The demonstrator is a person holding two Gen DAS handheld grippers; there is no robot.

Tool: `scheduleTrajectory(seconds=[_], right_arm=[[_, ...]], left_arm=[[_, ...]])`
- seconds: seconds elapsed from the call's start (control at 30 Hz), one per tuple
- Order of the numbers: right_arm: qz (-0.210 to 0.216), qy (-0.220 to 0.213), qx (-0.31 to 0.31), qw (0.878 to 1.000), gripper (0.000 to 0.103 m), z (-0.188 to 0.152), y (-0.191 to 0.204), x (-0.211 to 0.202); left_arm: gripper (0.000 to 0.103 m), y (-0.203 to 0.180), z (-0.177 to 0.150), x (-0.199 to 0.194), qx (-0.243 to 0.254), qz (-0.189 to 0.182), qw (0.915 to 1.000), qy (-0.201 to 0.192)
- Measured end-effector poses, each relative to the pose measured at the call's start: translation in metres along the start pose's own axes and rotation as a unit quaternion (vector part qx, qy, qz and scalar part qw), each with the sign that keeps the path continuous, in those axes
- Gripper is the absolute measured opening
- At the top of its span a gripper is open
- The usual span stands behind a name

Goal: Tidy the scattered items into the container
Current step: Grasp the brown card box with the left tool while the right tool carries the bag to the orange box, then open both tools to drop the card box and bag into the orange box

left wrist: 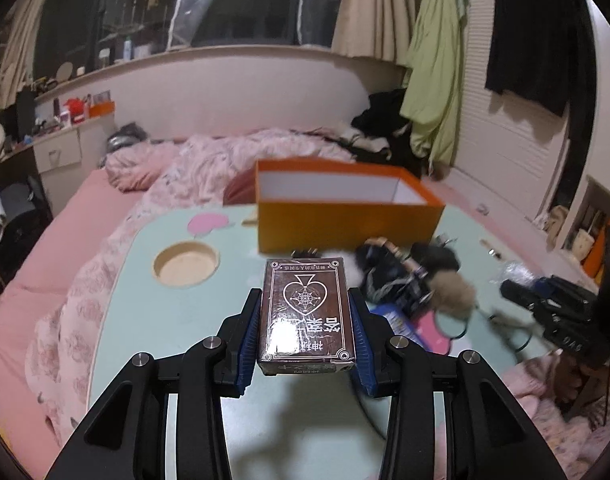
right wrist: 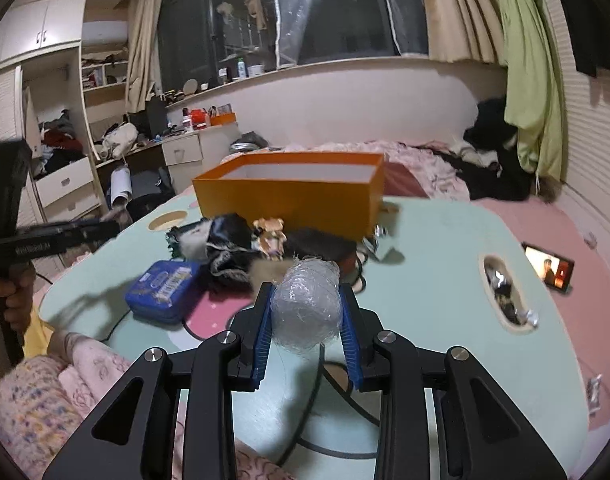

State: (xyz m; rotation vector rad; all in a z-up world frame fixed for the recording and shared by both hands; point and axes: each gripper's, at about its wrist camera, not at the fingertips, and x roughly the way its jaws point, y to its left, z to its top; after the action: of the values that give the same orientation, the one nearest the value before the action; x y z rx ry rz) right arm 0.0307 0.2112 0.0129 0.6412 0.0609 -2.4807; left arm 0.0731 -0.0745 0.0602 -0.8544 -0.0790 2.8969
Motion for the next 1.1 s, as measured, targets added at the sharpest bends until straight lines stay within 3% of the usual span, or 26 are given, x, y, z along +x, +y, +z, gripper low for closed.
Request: scheduleTrajectory(seconds=[0.17,0.3,0.47,0.6,0.63,0.67,0.8,0.93,1.1], right_arm=[[-0.005,0.003,-0.002,1.0,0.032,0.027,0.005,0.005],[-0.016,0.023,0.008,1.0,0.032,0.071,-0.002,0.032],[-0.029,0.054,0.03,0.998,0.032,0.119,-0.015,0.09],[-0.045,0.087,0.03,0.995,0.032,0.142,-0.019,0.14],[-0.05,0.093,0.031,0.994,0.032,0.145,-0.021,0.151],[-0.052,0.098,0.035,0.993,0.032,0.146,-0.023,0.16],[-0.057,0.106,0.084,0.989,0.039,0.144,-0.036,0.173],[-0.058,0.073,0.093,0.991,0.064,0.147,-0.037,0.154],[-0.048,0.038,0.081,0.995,0.065,0.143,-0.024,0.107]], left_arm=[[0.039,-0.008,0.034,0.017,0.019,-0.017,0.9997,0.0],[0.039,-0.011,0.079,0.045,0.009,-0.035,0.9993,-0.003],[0.039,-0.011,0.124,0.104,0.007,-0.014,0.9996,0.024],[0.039,-0.005,0.134,0.151,0.005,0.011,0.9986,0.051],[0.043,-0.004,0.133,0.158,0.004,0.016,0.9983,0.056],[0.055,-0.002,0.132,0.167,0.006,0.025,0.9976,0.064],[0.072,-0.003,0.117,0.16,0.012,0.026,0.9983,0.052],[0.078,-0.002,0.111,0.139,0.007,0.02,0.9991,0.037],[0.086,-0.004,0.099,0.099,-0.004,0.014,0.9994,0.033]])
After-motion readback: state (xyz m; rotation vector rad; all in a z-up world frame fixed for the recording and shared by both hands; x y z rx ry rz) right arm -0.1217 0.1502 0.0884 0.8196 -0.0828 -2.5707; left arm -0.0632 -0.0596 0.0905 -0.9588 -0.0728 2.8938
